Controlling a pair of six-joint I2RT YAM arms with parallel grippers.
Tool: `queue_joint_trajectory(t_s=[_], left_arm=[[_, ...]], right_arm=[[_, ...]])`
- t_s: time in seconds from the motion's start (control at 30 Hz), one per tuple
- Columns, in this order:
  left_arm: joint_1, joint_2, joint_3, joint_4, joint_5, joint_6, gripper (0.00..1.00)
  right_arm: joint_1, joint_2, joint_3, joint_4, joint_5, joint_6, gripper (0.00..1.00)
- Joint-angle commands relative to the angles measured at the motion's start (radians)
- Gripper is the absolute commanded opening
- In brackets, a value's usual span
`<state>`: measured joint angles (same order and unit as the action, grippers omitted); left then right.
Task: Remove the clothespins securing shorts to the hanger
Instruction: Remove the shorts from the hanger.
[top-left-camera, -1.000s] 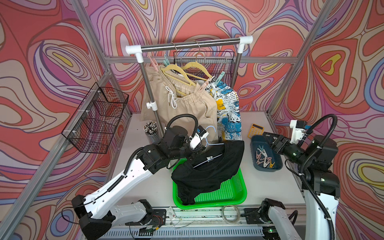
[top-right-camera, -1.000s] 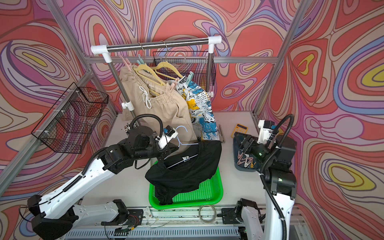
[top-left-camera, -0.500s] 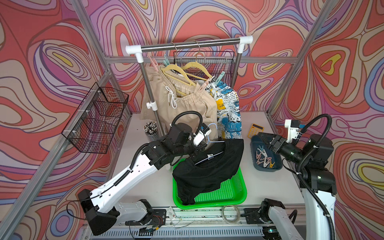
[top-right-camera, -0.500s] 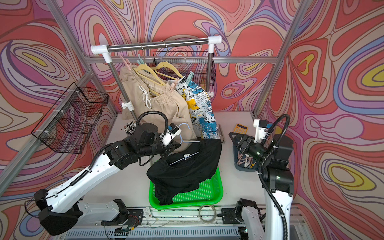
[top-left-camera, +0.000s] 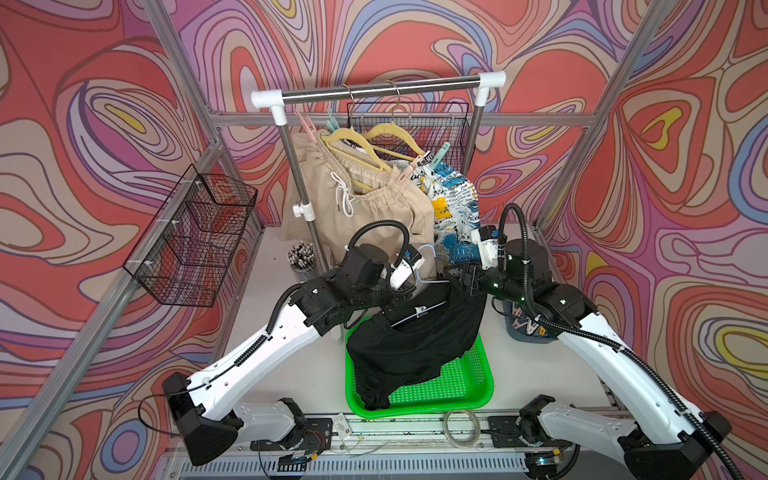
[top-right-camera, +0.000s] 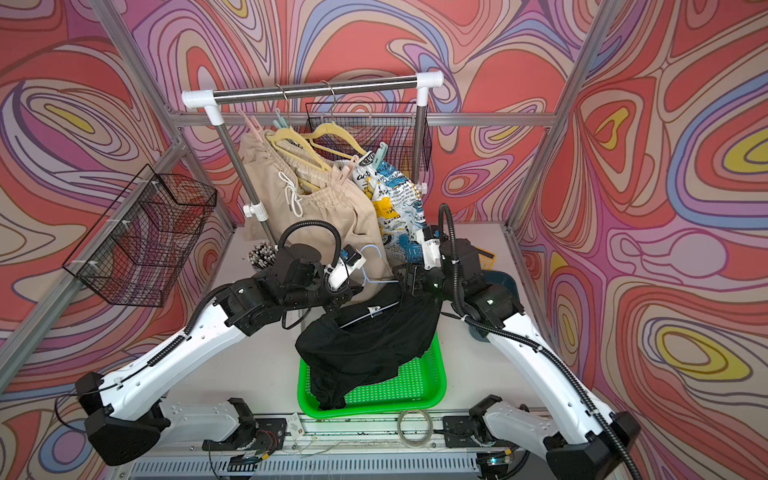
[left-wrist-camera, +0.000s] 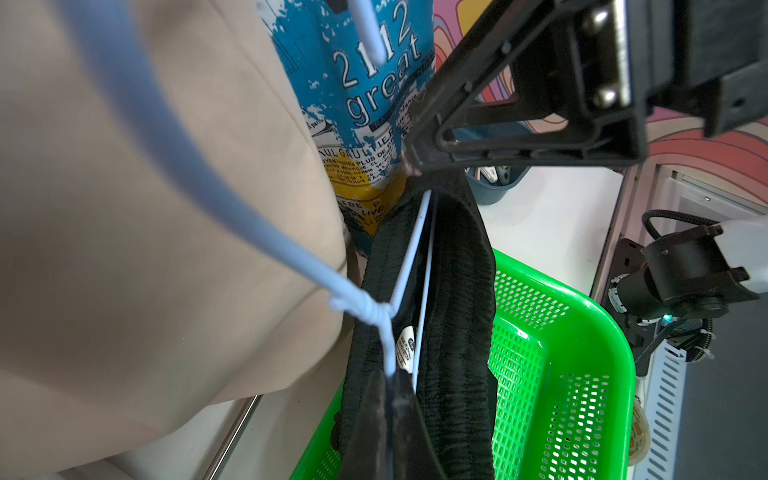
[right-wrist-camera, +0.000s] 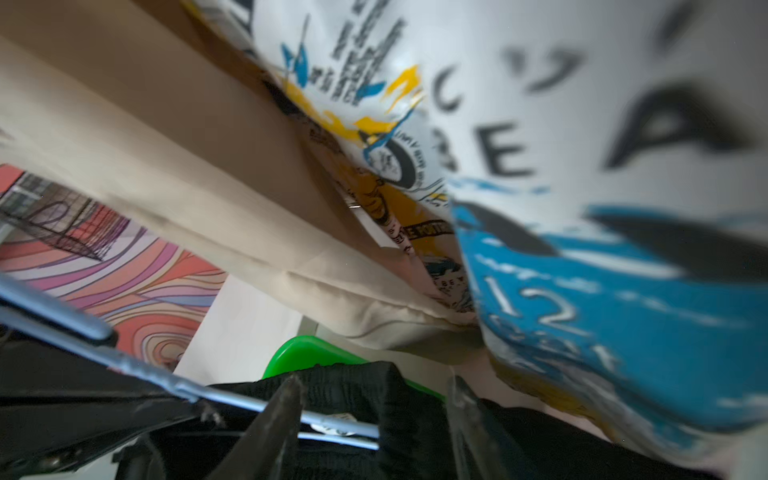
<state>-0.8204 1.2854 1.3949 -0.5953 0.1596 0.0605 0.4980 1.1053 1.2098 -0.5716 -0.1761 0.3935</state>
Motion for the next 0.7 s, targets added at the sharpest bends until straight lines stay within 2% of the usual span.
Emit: queue_joint_trajectory(t_s=[0.0, 0.27, 0.67], left_arm=[[-0.003, -0.004, 0.047, 0.039, -0.022, 0.022, 0.00], [-0.001, -0.003, 0.053, 0.029, -0.043, 0.013, 0.00], [0.013, -0.010, 0.062, 0.038, -0.041, -0.005, 0.00]], right_arm=[[0.043, -0.020, 0.033, -0.035, 0.158, 0.001, 0.56], [0.292, 0.062, 0.179, -0.242, 0.440, 0.018, 0.56], [0.390, 0.150, 0.278, -0.453, 0.636, 0.122, 0.57]])
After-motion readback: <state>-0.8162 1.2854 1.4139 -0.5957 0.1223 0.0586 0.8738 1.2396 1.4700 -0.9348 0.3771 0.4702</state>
